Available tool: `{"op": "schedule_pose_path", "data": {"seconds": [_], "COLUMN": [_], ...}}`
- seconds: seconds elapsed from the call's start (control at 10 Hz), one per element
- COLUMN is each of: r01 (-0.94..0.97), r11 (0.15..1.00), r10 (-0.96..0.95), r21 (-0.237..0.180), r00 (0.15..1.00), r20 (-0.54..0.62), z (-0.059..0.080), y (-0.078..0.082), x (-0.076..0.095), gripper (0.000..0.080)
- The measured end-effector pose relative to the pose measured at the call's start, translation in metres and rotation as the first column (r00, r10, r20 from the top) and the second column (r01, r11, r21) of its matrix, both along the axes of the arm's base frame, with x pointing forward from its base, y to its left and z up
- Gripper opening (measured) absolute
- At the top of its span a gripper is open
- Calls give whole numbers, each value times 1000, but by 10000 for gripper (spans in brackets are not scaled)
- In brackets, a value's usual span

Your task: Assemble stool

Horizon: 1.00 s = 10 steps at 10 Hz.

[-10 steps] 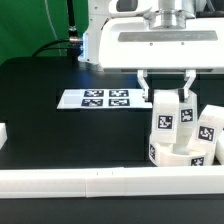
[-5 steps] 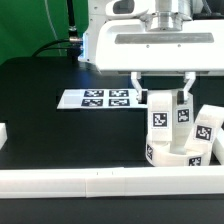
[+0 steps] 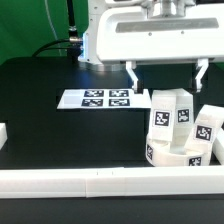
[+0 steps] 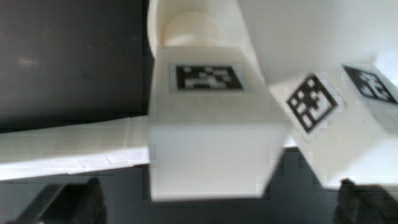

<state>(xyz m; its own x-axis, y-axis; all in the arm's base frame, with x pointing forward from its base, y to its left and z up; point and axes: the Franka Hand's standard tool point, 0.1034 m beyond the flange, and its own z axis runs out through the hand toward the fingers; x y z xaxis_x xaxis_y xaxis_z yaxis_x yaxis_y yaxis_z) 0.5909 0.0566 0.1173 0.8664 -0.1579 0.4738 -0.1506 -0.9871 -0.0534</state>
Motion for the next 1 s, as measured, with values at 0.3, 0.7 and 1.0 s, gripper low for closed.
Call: {"op": "schedule_pose_path", "data": {"seconds": [0.3,0.7,1.0], "r01": [-1,-2,16], "r11": [1000,1000,998], "r10": [1,2,-3], "r21": [8,14,60], "r00": [1000,1000,979], "r20": [1,-23,-204], "z": [7,4,-4], "y": [2,3,-3], "x": [9,8,6], "gripper": [648,648,648]}}
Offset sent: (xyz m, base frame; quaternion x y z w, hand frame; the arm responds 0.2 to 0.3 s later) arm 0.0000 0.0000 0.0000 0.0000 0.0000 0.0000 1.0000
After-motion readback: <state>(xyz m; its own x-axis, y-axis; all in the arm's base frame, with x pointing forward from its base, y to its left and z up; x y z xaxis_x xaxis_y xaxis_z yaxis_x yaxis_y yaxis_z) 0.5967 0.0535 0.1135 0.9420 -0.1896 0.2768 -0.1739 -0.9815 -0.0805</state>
